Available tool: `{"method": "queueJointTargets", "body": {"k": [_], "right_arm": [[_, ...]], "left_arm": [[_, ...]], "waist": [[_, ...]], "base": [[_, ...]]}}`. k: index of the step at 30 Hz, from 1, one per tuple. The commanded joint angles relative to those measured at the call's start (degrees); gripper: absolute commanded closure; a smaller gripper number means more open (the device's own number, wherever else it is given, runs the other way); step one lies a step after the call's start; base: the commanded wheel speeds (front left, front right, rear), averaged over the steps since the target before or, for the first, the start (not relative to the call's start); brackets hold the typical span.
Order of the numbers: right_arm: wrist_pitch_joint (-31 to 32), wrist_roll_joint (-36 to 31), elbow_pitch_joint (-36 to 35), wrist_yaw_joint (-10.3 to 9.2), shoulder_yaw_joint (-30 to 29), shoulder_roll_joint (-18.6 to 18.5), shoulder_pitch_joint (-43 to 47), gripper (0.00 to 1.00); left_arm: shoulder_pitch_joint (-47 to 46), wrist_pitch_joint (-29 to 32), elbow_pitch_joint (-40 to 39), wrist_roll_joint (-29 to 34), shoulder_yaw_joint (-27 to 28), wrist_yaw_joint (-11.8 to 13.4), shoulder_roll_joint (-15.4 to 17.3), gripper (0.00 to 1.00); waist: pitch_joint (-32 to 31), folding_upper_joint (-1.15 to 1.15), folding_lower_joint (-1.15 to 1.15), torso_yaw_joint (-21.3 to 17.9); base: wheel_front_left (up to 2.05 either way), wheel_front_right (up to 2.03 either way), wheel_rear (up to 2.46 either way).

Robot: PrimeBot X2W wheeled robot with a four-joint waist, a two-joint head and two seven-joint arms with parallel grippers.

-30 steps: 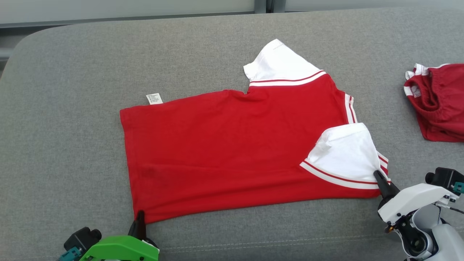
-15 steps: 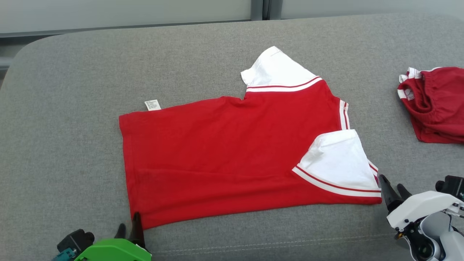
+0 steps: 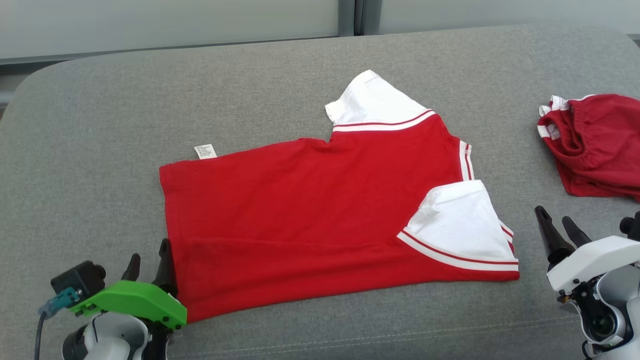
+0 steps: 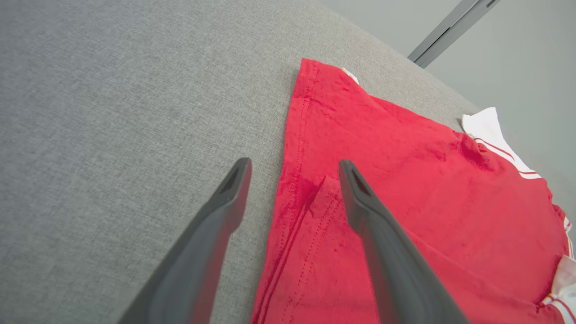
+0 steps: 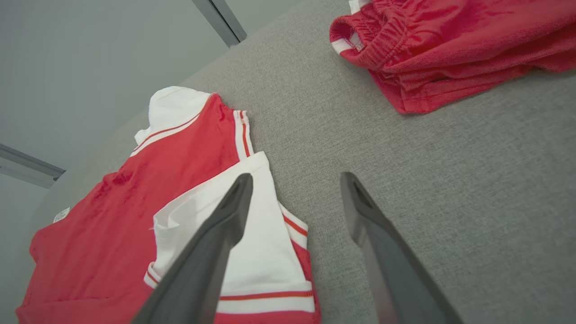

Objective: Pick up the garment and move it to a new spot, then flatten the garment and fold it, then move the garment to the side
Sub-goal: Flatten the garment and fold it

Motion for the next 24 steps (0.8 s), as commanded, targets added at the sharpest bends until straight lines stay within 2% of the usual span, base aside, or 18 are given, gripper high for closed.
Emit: {"method": "queueJointTargets", "body": {"k": [1,10,18,24], "right_arm": [[0.3,-0.5,-0.7,0.00,-0.2,0.1,-0.5,0.00],[3.2,-2.0,-5.2,0.00,0.9,0.2,-2.9,0.00],[4.6,-1.4,-8.1,0.00,3.6,-0.7,-6.2,0.00],[4.3,-1.0,-8.6,0.00,4.6,-1.2,-7.9,0.00]], "left_arm": [[-1.4,0.3,-0.3,0.8,-0.2,0.1,0.7,0.00],[-11.6,5.5,4.2,4.9,-4.0,-0.3,3.0,0.00],[-22.4,9.3,12.2,9.3,-6.9,-1.9,5.6,0.00],[-28.0,11.1,18.2,10.8,-8.3,-3.4,6.3,0.00]], "waist": [[0.1,0.00,0.00,-0.1],[3.1,0.00,0.00,-0.9],[8.6,0.00,0.00,-2.8],[11.9,0.00,0.00,-3.9]], "base": [[0.00,0.00,0.00],[0.00,0.00,0.00],[0.00,0.00,0.00],[0.00,0.00,0.00]]}}
